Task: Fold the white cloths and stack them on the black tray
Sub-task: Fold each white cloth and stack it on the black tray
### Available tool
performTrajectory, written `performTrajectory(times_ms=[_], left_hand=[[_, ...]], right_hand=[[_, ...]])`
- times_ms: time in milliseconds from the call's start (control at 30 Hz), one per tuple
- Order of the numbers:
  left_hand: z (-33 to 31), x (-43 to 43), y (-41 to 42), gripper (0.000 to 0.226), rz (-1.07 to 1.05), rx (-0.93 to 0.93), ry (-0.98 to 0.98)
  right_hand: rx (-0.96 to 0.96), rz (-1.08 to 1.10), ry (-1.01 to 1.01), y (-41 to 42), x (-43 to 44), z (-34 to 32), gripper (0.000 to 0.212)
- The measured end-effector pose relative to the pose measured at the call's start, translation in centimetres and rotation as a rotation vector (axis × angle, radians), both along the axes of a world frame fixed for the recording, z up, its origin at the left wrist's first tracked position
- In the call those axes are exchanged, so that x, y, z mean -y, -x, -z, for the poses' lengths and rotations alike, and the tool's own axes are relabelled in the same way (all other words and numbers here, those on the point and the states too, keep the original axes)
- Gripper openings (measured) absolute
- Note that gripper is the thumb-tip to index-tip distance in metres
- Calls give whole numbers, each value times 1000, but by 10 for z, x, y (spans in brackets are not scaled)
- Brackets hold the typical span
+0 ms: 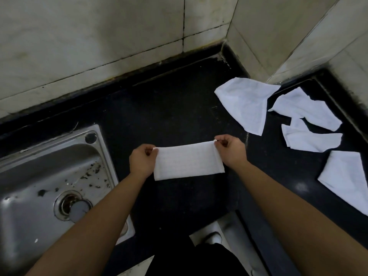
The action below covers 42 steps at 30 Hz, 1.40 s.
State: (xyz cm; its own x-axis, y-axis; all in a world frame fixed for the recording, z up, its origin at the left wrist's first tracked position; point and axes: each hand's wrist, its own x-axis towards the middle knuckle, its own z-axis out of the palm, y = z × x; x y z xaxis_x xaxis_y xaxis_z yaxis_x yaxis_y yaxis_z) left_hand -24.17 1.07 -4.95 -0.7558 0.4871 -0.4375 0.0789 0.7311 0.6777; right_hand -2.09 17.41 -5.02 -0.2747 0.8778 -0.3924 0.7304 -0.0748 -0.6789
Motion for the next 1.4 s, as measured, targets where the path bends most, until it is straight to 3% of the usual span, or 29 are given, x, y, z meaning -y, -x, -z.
performTrajectory(times_ms=[233,333,467,567,800,900,967,1067,1233,1400], left_hand=[[11,-1,6,17,69,-66,29],[11,3,-2,28,92,-140,33],[12,18,-23,52,519,-605,37],[28,31,-24,69,883,-600,262],[41,35,-17,75,951,-583,363],[36,34,-18,79,951,-570,372],[30,32,-20,77,942,-578,367],[18,17,-29,73,932,-637,335],[20,-7,-49,88,1144,-609,341],[29,-6,-47,94,1181,-600,362]], right_hand=[[119,-77,-24,-1,1,13,25],[153,-139,-94,0,7,6,31],[345,-553,-456,-9,29,-1,55],[490,-850,-375,-16,45,12,81],[625,-871,-318,-17,48,23,87],[574,-799,-267,-16,50,15,91],[473,-630,-262,-13,54,4,90],[421,-312,-313,-7,55,-11,72],[445,-122,21,4,43,-17,46],[347,-55,240,1,29,-22,33]])
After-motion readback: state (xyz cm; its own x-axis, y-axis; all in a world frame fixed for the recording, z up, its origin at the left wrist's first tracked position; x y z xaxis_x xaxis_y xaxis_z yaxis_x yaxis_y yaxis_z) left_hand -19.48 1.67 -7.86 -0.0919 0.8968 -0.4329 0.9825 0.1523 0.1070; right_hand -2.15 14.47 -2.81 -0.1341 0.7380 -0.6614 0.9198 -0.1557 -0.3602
